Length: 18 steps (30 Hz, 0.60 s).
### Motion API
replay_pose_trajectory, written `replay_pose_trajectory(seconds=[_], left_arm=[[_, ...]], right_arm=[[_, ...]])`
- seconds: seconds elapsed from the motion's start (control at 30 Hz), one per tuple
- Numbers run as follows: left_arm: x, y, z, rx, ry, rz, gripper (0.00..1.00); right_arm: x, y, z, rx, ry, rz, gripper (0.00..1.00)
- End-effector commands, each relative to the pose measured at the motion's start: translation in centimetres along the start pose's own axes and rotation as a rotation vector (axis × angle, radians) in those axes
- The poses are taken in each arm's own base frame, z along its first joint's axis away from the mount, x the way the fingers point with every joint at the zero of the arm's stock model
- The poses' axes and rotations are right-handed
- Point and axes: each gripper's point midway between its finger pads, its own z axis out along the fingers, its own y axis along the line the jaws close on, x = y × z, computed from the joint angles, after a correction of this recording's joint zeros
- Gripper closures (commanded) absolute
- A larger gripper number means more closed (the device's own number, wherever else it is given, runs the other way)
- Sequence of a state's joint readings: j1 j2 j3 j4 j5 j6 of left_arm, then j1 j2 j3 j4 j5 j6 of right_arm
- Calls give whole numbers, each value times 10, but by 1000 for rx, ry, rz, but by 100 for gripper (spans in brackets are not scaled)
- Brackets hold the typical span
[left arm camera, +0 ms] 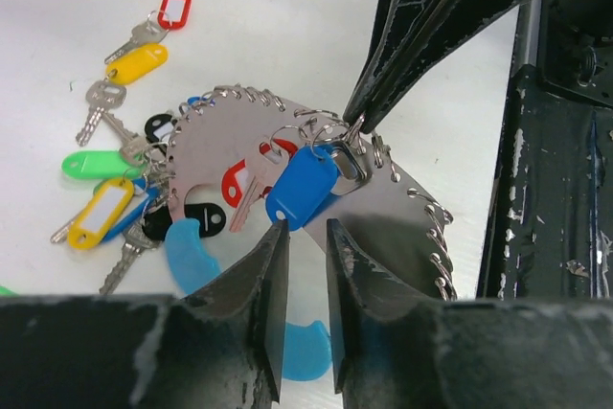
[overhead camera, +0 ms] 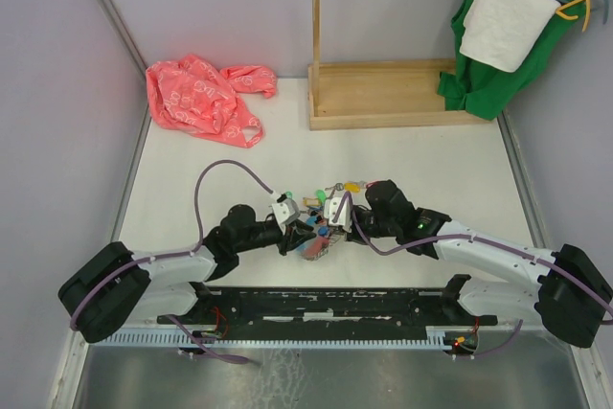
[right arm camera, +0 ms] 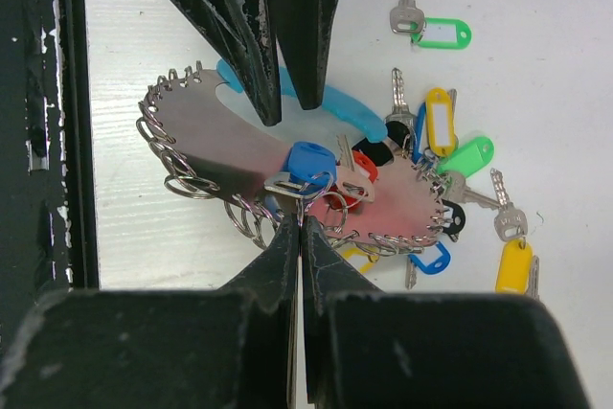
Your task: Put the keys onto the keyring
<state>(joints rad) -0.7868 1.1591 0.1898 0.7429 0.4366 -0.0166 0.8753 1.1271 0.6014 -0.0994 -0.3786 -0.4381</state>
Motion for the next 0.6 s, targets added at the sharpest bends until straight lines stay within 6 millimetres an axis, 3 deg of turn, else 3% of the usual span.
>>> replay_pose_trajectory(seconds=[0.0, 0.3, 0.57], left_arm=[[-39, -3, 8, 66, -106, 207, 68], [-43, -15, 24, 224, -94, 385, 60], [-39, -23, 32, 316, -77, 421, 57]], right_arm=[[-17, -5, -4, -2, -46, -70, 99], [-13, 4, -3, -77, -36, -188, 99], [-12, 8, -4, -104, -41, -232, 99]])
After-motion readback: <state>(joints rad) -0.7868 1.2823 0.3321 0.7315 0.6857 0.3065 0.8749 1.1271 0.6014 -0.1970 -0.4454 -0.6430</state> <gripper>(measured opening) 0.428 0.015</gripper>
